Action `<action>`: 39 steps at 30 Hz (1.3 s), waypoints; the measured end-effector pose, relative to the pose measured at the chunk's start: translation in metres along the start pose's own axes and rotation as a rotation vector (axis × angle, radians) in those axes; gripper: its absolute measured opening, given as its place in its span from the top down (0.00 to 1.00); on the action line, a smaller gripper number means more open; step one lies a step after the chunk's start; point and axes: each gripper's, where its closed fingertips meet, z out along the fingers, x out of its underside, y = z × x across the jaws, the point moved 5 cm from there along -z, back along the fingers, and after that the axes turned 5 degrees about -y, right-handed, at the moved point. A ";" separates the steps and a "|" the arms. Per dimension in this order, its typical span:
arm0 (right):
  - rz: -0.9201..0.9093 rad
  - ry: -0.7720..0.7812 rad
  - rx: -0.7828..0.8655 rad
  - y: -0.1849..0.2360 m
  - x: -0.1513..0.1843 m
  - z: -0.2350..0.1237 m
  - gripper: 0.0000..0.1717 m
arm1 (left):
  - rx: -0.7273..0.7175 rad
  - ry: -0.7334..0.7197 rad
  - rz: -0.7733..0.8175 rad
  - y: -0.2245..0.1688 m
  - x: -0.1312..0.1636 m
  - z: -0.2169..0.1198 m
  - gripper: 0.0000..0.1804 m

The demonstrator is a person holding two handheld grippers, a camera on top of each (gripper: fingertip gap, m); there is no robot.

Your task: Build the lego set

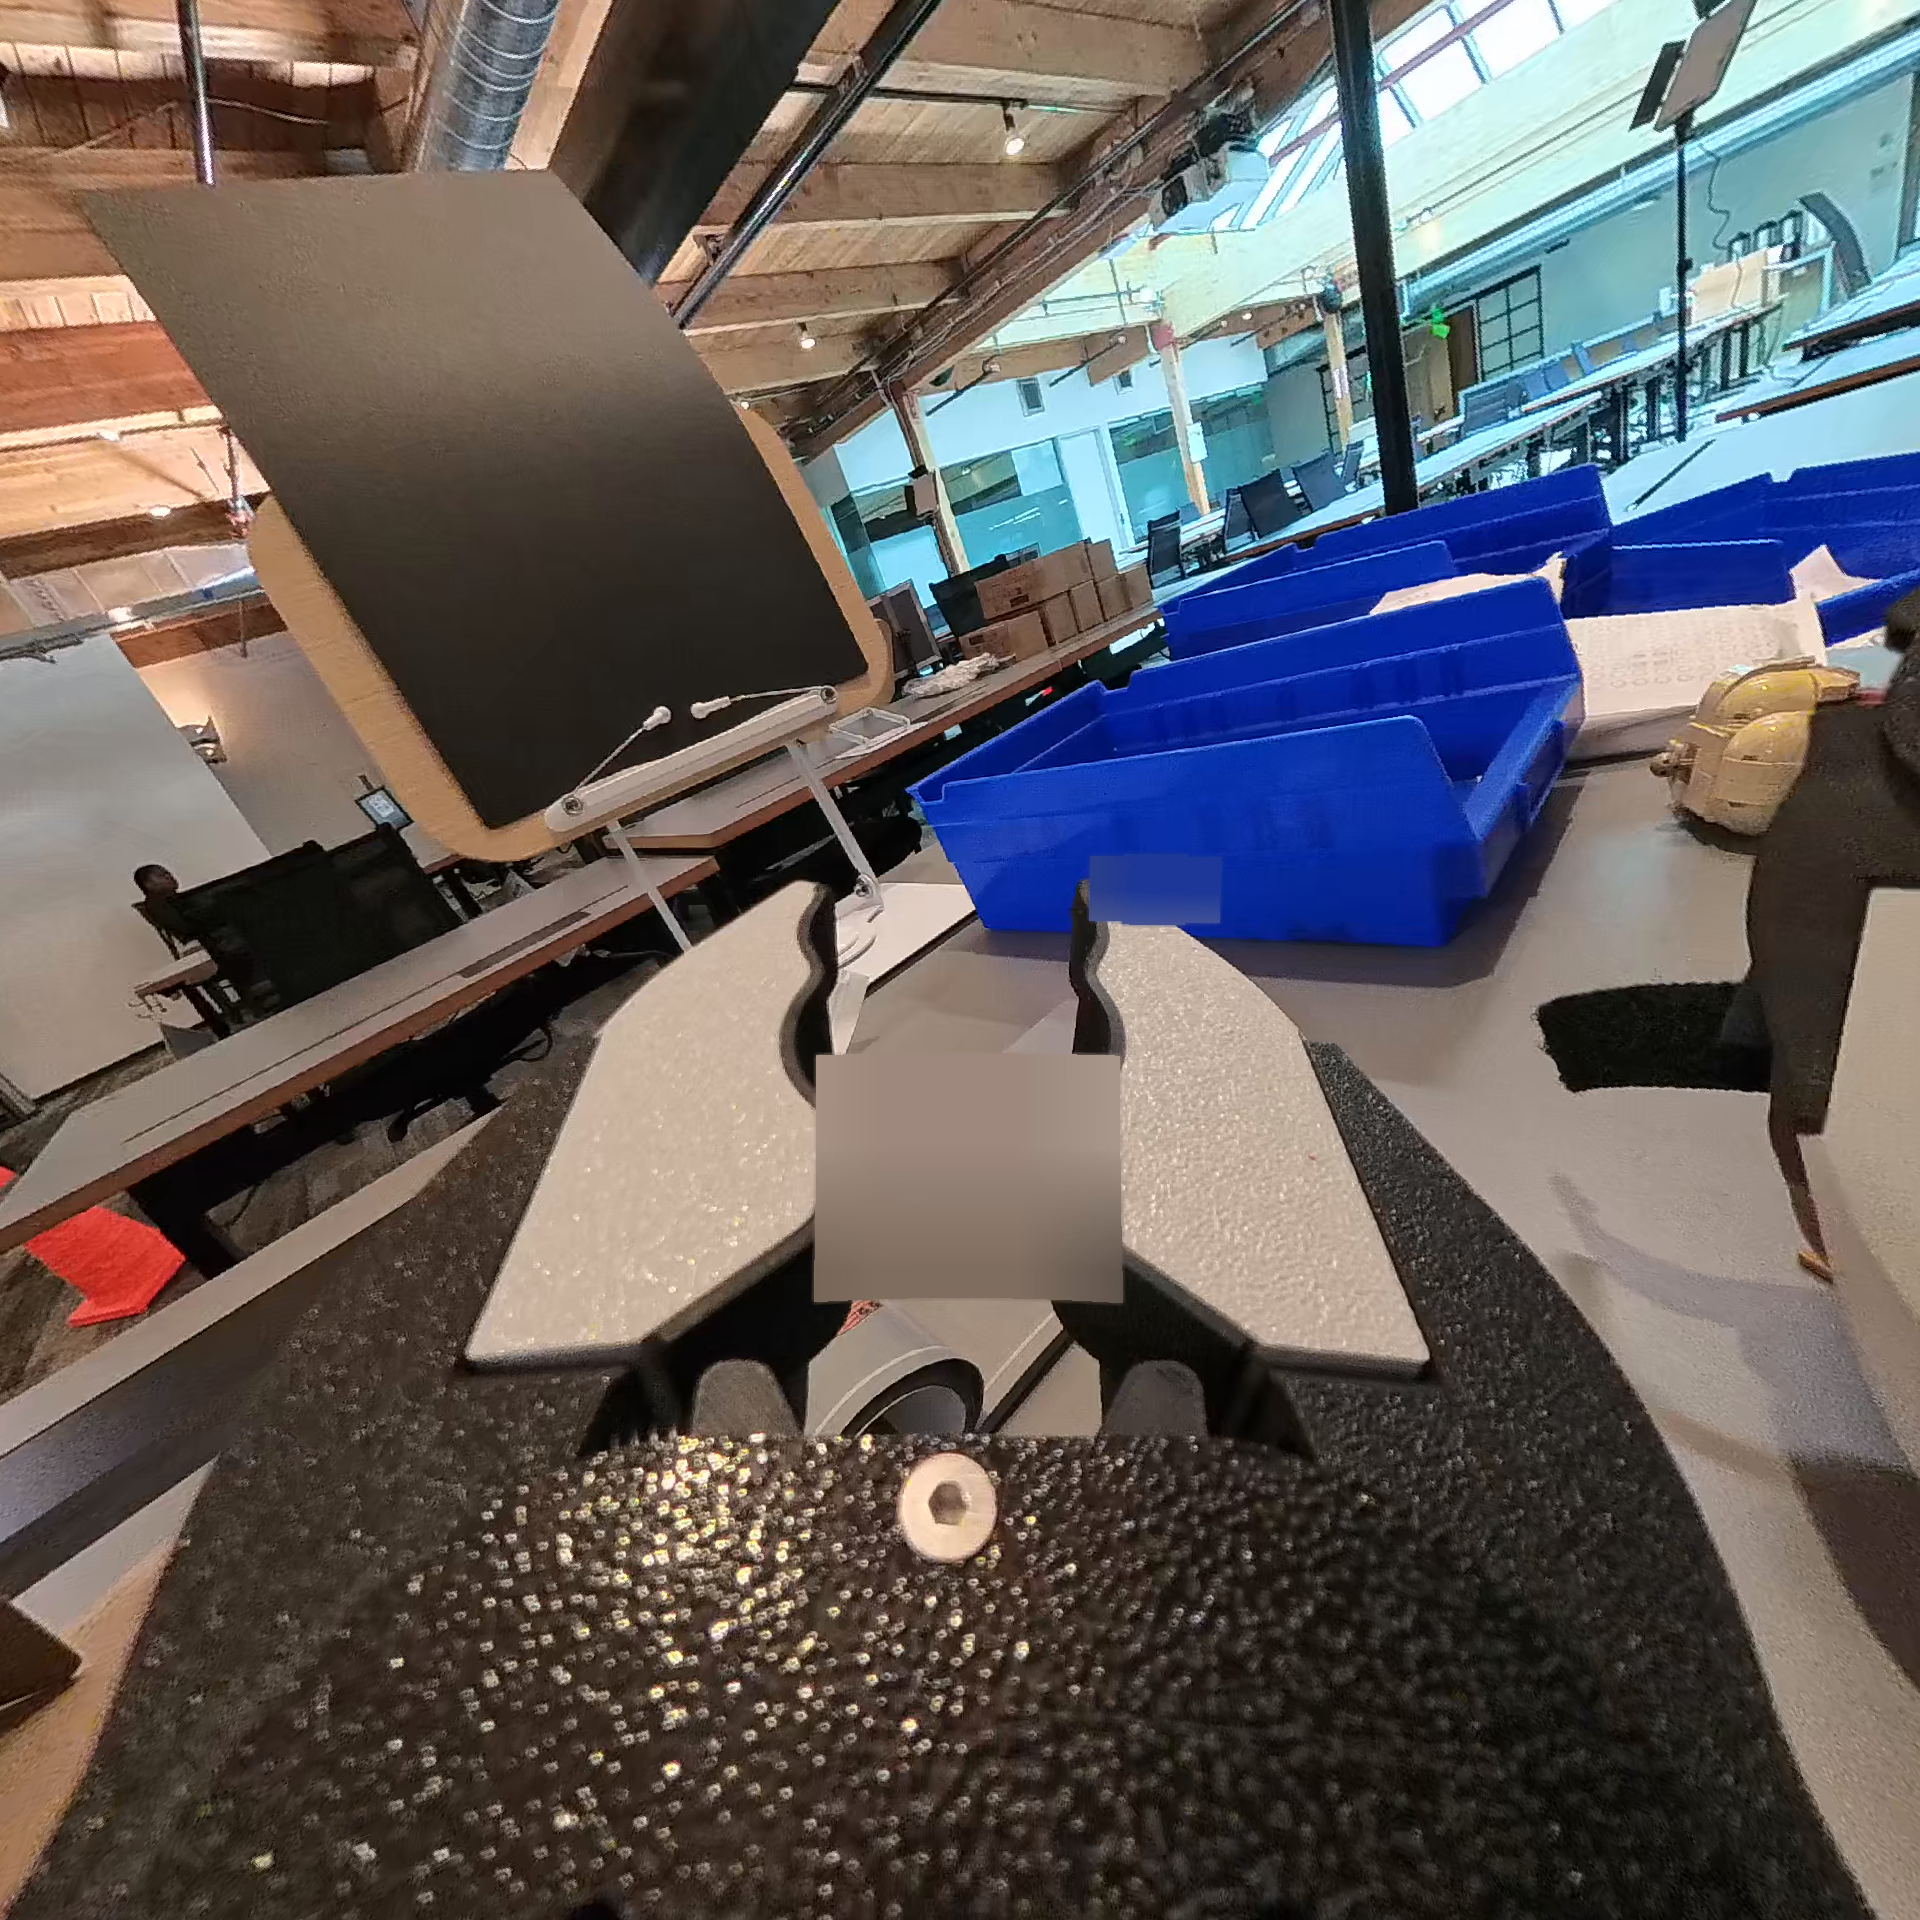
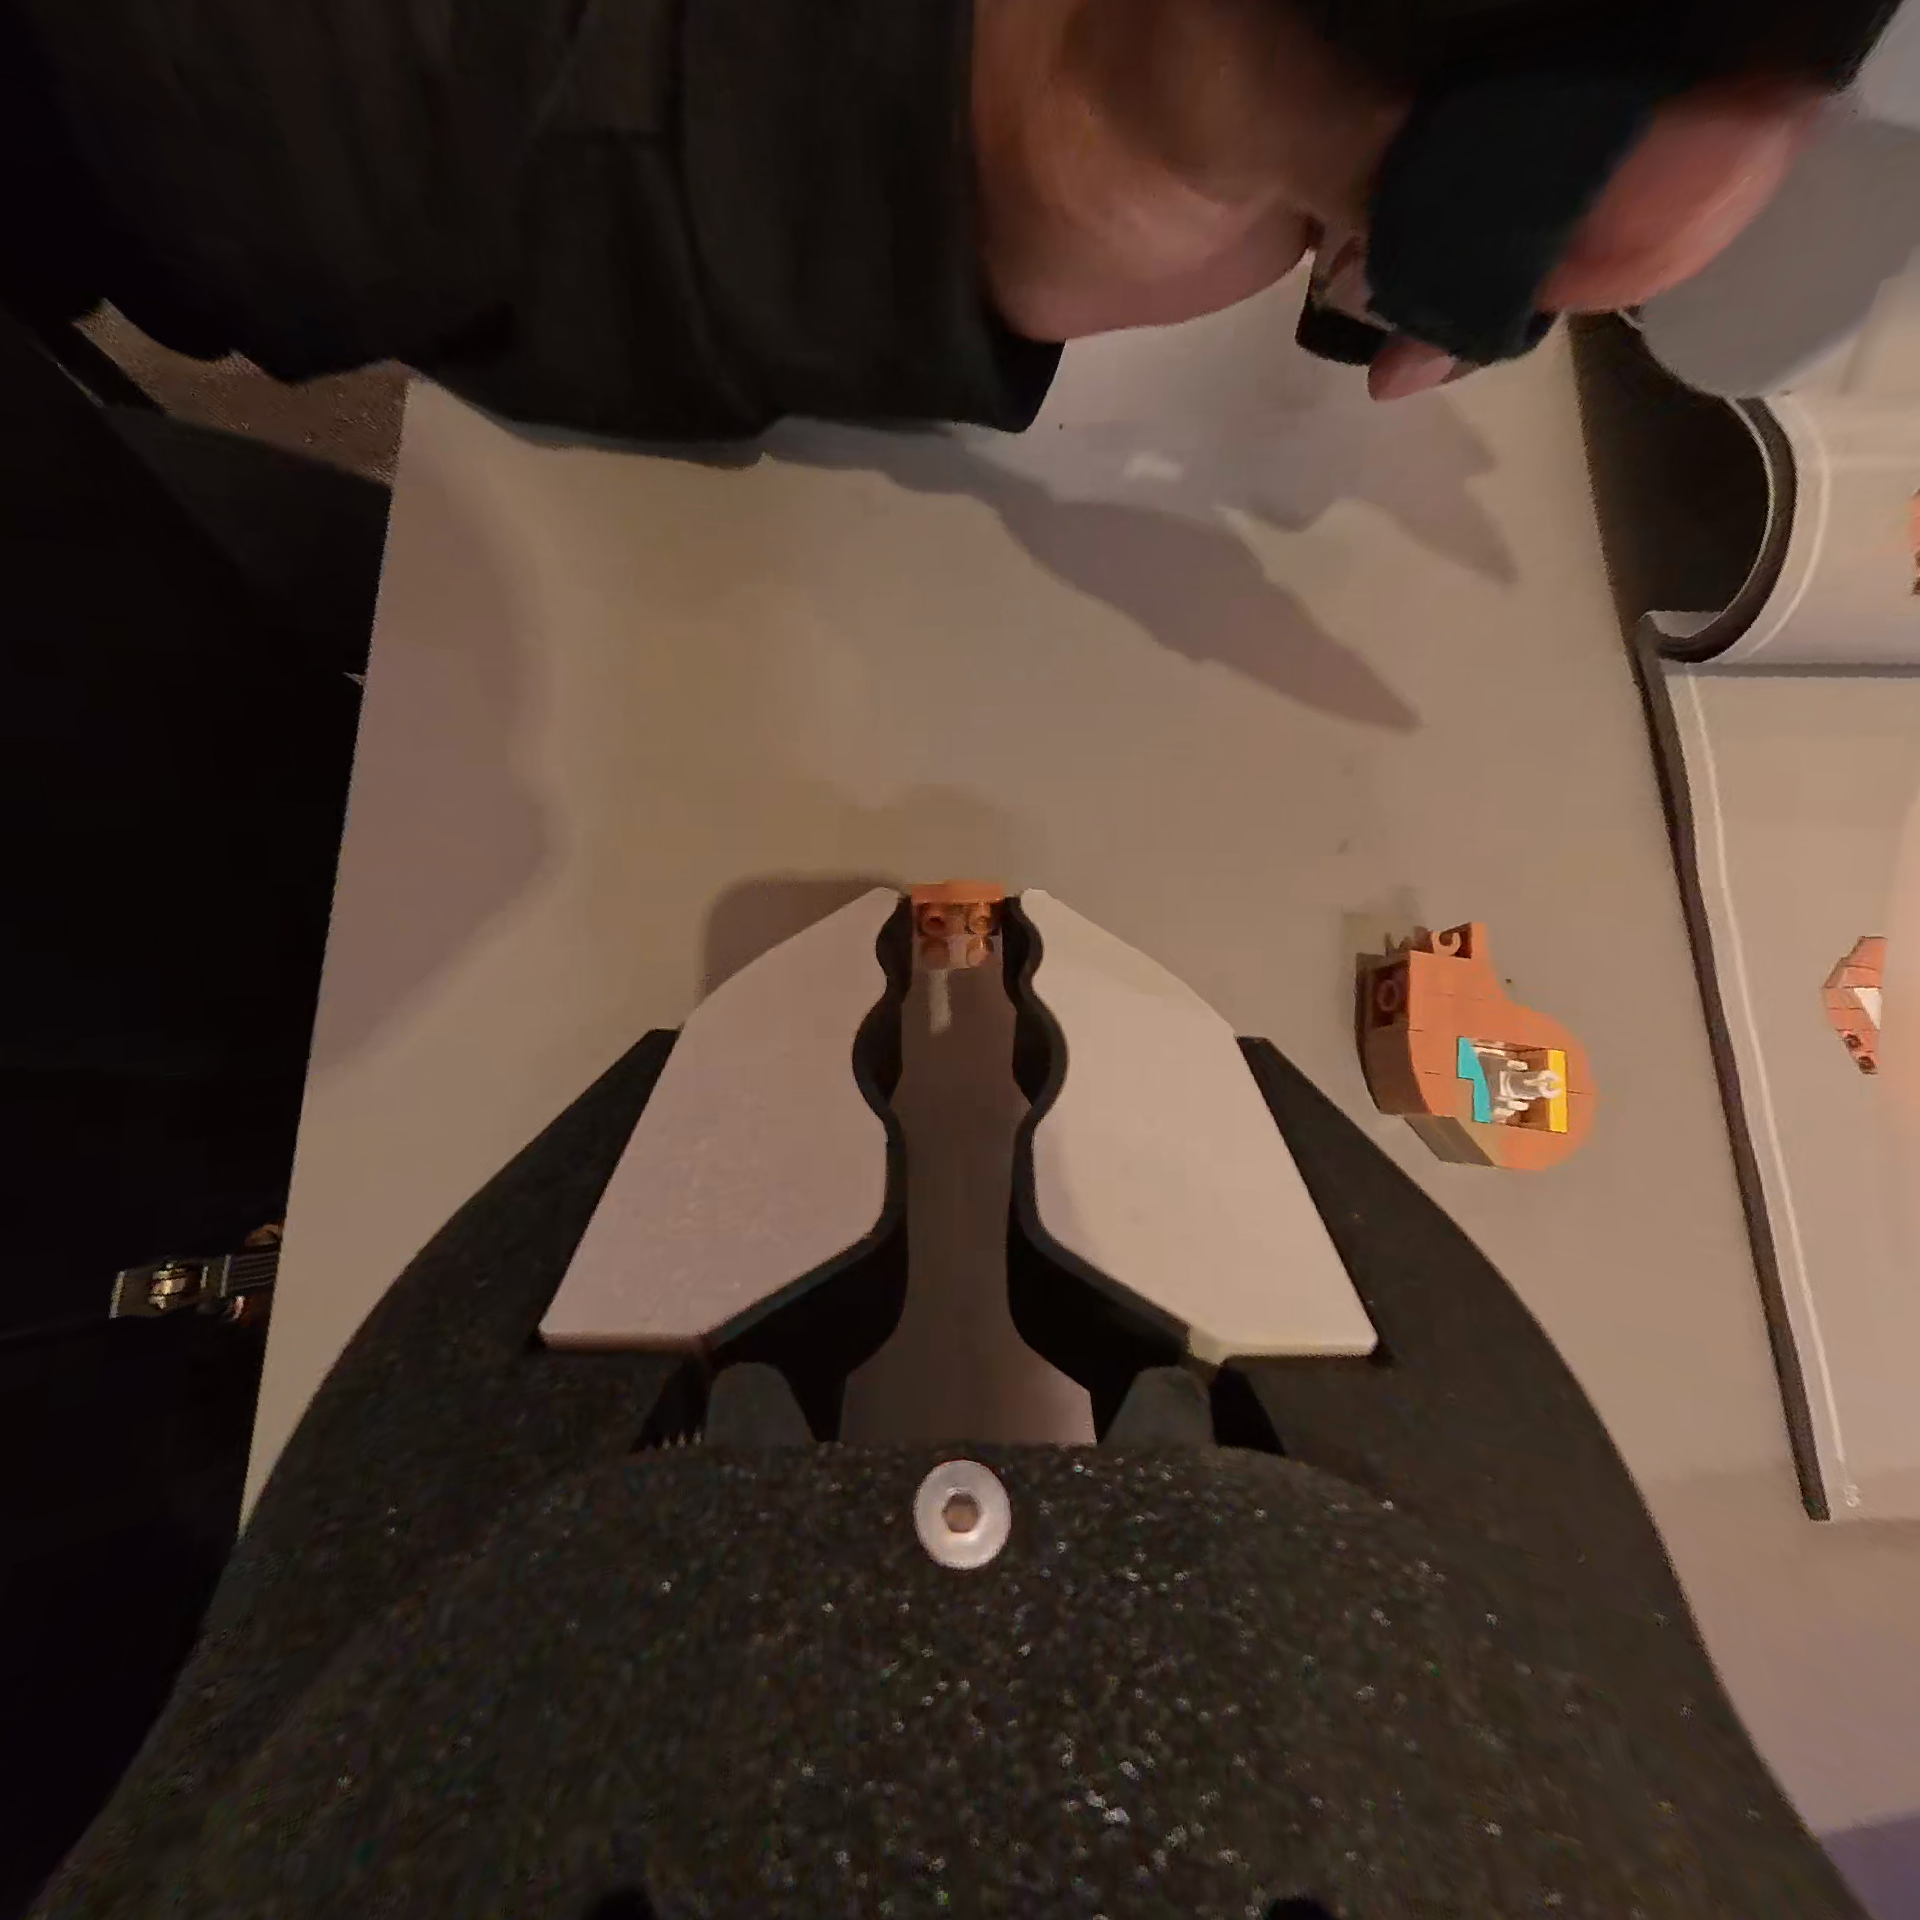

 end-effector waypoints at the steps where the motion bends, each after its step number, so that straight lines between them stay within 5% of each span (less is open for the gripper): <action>1: -0.001 0.008 0.000 0.000 0.002 0.001 0.91 | -0.001 0.000 -0.004 0.000 0.000 0.000 0.76; 16: 0.012 -0.077 0.003 -0.007 0.001 -0.018 0.84 | -0.006 0.044 -0.032 0.003 0.015 0.003 0.76; 23: 0.019 -0.194 0.163 -0.045 -0.001 -0.116 0.83 | -0.021 0.054 -0.039 0.006 0.019 0.003 0.76; 30: 0.093 -0.070 0.562 -0.138 0.041 -0.245 0.82 | -0.014 0.051 -0.028 0.003 0.018 0.003 0.76; 34: 0.129 0.038 0.620 -0.188 0.062 -0.267 0.81 | -0.016 0.055 -0.033 0.003 0.021 0.004 0.76; 39: 0.164 -0.015 0.649 -0.239 0.056 -0.267 0.82 | -0.016 0.060 -0.027 0.004 0.025 0.005 0.76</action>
